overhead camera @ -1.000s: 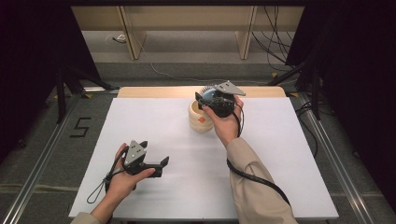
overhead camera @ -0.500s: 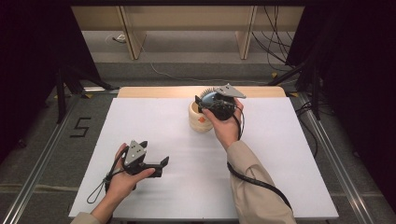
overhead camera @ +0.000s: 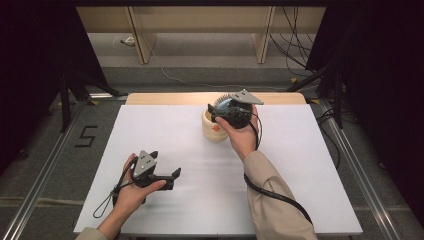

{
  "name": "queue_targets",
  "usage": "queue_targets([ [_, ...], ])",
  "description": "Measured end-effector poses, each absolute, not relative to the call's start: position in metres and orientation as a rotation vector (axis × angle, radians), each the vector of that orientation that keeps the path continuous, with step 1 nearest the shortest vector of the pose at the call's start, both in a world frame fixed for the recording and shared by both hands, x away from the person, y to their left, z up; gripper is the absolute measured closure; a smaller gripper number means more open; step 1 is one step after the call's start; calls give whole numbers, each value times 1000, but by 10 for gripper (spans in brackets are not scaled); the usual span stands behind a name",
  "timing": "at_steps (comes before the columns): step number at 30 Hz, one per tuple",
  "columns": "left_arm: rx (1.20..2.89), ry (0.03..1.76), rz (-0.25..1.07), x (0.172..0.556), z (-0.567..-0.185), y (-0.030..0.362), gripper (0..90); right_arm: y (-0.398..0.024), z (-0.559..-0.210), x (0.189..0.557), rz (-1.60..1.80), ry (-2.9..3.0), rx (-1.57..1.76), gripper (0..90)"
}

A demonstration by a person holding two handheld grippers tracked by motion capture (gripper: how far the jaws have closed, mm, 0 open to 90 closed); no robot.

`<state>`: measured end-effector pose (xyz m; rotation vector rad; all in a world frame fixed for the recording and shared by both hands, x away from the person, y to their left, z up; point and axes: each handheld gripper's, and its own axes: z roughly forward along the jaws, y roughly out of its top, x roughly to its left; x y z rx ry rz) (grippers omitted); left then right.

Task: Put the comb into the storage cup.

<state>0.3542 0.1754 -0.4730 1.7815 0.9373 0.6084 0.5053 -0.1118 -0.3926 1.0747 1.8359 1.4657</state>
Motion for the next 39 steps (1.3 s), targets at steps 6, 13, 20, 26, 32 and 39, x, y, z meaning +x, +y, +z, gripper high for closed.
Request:
queue_targets([
  [6,1781,938,608,354,-473,176,2,-114,-389,502,1466,1848,1055,5],
  [13,1781,938,609,354,-473,176,2,-120,-384,497,1479,1854,1035,4],
  [20,1782,940,609,354,-474,175,2,-126,-379,492,1489,1859,1036,5],
  [26,1779,941,610,354,-473,176,2,-131,-377,488,1488,1857,1030,5],
  [32,1780,942,610,354,-473,176,2,-137,-373,483,1492,1864,1015,5],
  [39,1777,946,610,354,-473,176,2,-145,-373,476,1488,1878,1011,5],
])
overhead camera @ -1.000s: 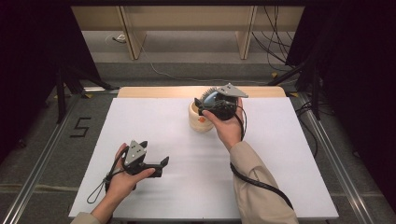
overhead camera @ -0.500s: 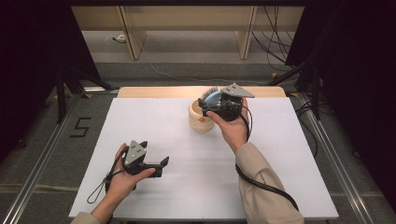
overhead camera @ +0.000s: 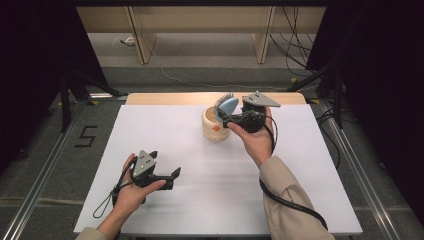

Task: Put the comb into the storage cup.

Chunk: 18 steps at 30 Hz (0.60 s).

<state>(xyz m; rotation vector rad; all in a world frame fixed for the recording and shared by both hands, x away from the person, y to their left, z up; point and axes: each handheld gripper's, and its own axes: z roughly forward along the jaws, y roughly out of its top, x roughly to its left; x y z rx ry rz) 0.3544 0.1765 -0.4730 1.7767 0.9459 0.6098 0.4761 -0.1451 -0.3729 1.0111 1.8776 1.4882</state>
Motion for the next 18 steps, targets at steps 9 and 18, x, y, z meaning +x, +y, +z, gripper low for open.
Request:
queue_targets([
  [9,1777,948,612,354,-473,177,2,-157,-374,465,1485,1888,1001,5],
  [18,1778,950,614,354,-473,177,2,-168,-378,456,1485,1874,1013,4],
])
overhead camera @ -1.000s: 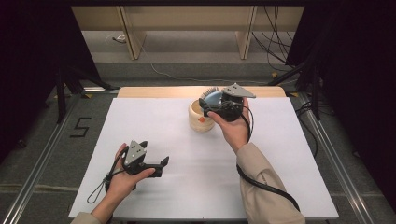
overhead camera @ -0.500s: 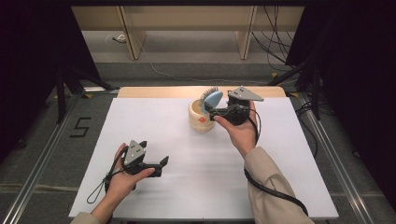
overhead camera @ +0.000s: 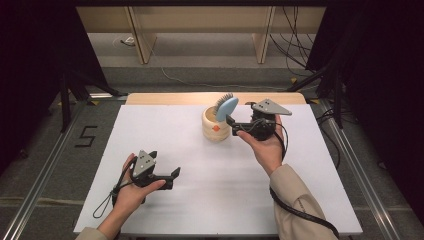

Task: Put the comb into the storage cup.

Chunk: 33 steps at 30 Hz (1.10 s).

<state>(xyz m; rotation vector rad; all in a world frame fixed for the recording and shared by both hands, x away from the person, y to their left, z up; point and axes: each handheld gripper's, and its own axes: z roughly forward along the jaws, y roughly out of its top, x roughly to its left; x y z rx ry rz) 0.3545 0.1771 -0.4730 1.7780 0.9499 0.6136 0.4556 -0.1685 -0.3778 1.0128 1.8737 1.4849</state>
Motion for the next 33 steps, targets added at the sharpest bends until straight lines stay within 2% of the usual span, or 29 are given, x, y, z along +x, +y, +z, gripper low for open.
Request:
queue_targets([
  [15,1776,952,613,355,-473,177,2,-184,-384,443,1456,1888,1023,4],
  [33,1773,956,619,355,-472,178,1,-225,-394,424,1403,1876,1081,5],
])
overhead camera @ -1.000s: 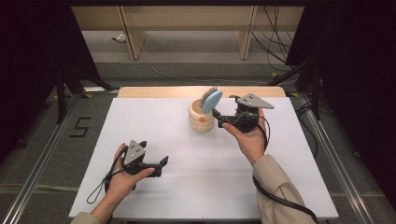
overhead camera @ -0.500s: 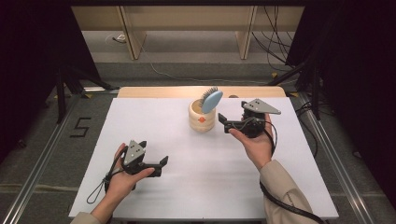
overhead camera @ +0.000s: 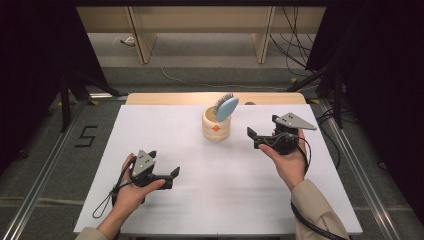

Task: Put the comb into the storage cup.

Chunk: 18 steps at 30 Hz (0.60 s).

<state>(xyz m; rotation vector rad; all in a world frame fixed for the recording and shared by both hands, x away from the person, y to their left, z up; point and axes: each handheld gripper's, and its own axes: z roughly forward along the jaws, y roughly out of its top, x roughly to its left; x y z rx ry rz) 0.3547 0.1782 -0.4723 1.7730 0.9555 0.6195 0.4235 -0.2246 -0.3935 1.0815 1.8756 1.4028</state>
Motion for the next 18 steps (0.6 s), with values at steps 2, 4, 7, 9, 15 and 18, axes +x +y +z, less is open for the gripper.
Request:
queue_targets([
  [2,1771,955,622,355,-472,178,1,-228,-395,421,1400,1873,1087,4],
  [4,1769,955,624,355,-472,178,1,-232,-396,419,1394,1875,1093,4],
  [7,1770,956,623,354,-472,178,1,-236,-398,416,1388,1875,1101,4],
  [9,1768,957,620,355,-472,178,1,-239,-399,414,1384,1877,1101,4],
  [15,1755,958,621,355,-470,179,1,-248,-406,410,1372,1883,1127,4],
  [18,1757,960,619,355,-471,179,1,-251,-409,408,1364,1886,1134,5],
])
